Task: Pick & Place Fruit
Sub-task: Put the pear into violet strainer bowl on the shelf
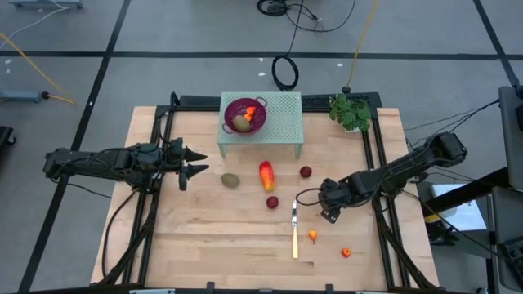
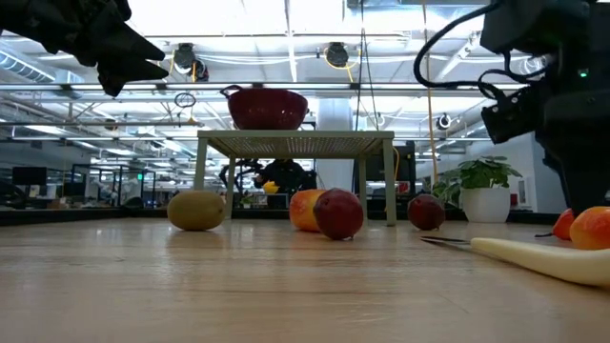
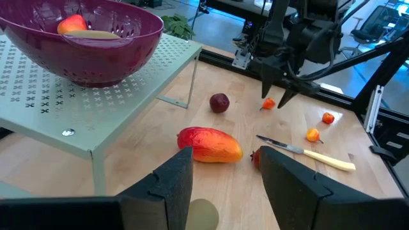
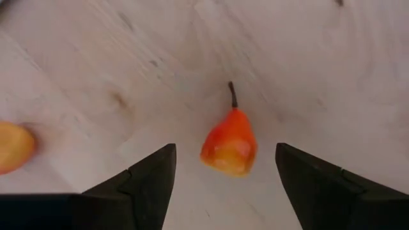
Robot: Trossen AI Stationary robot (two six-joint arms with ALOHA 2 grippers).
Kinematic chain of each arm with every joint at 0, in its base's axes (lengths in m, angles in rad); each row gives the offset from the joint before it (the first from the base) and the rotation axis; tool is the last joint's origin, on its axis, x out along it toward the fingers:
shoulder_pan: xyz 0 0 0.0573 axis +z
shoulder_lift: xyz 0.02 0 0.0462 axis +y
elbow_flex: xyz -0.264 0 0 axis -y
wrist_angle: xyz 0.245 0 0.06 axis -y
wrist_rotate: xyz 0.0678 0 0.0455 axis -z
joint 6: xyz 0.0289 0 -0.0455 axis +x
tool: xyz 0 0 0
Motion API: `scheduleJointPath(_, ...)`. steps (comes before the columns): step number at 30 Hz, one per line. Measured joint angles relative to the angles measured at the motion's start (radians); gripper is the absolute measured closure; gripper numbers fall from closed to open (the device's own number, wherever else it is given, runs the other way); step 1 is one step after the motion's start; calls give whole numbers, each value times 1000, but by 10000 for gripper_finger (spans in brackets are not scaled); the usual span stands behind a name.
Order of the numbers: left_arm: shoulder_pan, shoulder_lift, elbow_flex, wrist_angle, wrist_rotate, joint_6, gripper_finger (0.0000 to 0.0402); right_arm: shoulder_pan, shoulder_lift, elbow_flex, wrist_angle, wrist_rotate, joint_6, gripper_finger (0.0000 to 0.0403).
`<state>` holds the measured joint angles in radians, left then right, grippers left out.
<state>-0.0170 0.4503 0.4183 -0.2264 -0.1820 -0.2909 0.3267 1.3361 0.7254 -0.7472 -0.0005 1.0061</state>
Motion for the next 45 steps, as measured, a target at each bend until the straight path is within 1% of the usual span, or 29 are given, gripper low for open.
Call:
scheduleJointPath(6, 0, 0, 0, 0, 0, -2, 220, 0, 0, -45, 54, 0, 0, 141)
scheduleJointPath(11, 0, 0, 0, 1, 0, -6, 220, 0, 0, -78, 111, 3, 0, 155)
scheduleJointPath(22, 0, 0, 0, 22, -1, -2, 220, 0, -1, -82, 111, 6, -47, 212)
scheduleJointPath(28, 0, 0, 0, 22, -1, 0, 220, 0, 0, -83, 108, 30, -13, 250)
scheduleJointPath(32, 0, 0, 0, 22, -1, 0, 220, 0, 0, -83, 108, 29, -12, 267)
scheduleJointPath(42, 0, 0, 0, 22, -1, 7, 220, 0, 0, -83, 114, 25, 5, 276)
scheduleJointPath(45, 0, 0, 0, 22, -1, 15, 220, 0, -8, -83, 119, 8, 7, 277)
